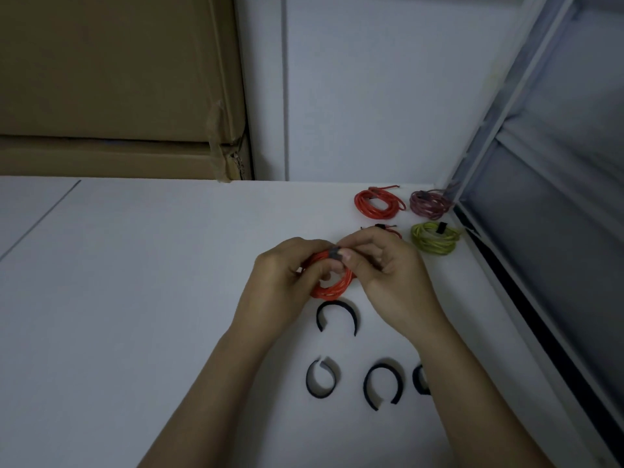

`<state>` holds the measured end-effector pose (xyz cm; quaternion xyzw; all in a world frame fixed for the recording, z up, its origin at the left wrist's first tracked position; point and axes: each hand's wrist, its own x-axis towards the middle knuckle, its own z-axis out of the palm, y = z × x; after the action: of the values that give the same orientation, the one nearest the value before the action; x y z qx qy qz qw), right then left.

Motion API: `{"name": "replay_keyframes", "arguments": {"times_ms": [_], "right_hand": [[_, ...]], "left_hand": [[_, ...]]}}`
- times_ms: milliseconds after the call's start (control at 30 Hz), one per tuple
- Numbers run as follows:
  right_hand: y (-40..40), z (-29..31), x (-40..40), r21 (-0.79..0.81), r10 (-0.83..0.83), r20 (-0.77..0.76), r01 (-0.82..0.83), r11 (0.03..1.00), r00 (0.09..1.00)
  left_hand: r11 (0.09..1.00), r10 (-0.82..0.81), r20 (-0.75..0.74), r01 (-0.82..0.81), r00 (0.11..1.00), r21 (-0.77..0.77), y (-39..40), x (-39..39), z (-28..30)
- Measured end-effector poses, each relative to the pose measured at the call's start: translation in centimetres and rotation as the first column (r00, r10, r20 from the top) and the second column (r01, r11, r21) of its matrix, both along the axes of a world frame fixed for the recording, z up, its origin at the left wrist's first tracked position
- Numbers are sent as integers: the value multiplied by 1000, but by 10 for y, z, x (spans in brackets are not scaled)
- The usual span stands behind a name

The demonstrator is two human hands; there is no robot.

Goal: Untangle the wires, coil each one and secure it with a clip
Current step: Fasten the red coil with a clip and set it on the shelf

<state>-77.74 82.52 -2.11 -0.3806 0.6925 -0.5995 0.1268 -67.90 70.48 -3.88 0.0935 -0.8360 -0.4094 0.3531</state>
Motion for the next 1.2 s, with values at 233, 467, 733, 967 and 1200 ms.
{"name": "replay_keyframes", "arguments": {"times_ms": [233,467,733,967,1200], "right_hand": [[1,4,-3,12,74,-17,-74,997,997],[23,3,-7,96,-80,-34,83,992,996],[82,4,-71,226,-342,-168,374,900,924],[95,-29,-111,478,-468,-194,500,722,862],[103,-37,-105,433,-421,-314,523,734,851]], "left_hand": [[964,99,48,-108,994,245,6,-1,8],[948,95,173,-142,980,285,26,-29,15],[991,-92,371,47,924,128,63,-81,27],[999,27,499,-35,866,6,57,-97,18],[995,103,491,-97,865,-37,49,-99,18]]}}
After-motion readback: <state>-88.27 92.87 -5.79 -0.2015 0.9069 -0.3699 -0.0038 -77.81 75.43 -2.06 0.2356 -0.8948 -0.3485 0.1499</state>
